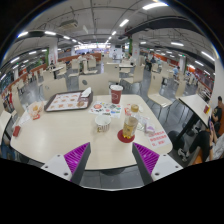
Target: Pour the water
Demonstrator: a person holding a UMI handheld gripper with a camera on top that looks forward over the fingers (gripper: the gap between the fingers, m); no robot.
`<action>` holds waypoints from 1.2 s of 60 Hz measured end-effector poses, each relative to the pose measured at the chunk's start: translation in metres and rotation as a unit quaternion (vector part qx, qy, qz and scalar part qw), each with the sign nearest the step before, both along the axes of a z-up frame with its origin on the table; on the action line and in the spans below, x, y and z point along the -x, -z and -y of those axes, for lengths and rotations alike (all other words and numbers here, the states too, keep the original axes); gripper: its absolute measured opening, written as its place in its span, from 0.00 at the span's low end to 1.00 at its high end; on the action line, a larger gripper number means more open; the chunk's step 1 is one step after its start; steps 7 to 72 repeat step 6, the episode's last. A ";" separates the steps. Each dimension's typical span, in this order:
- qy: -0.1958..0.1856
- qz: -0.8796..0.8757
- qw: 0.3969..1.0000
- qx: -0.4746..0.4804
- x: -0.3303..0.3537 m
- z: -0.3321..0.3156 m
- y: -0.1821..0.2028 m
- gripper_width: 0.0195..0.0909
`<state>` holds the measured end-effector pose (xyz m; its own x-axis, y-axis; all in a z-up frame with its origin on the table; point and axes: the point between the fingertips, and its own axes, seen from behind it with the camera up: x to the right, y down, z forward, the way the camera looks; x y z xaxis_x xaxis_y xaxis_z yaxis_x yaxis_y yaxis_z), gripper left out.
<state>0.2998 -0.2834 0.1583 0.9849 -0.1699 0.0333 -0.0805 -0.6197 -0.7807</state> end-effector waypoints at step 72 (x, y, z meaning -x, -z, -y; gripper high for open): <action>-0.012 0.006 1.000 -0.002 0.006 0.002 -0.003 0.92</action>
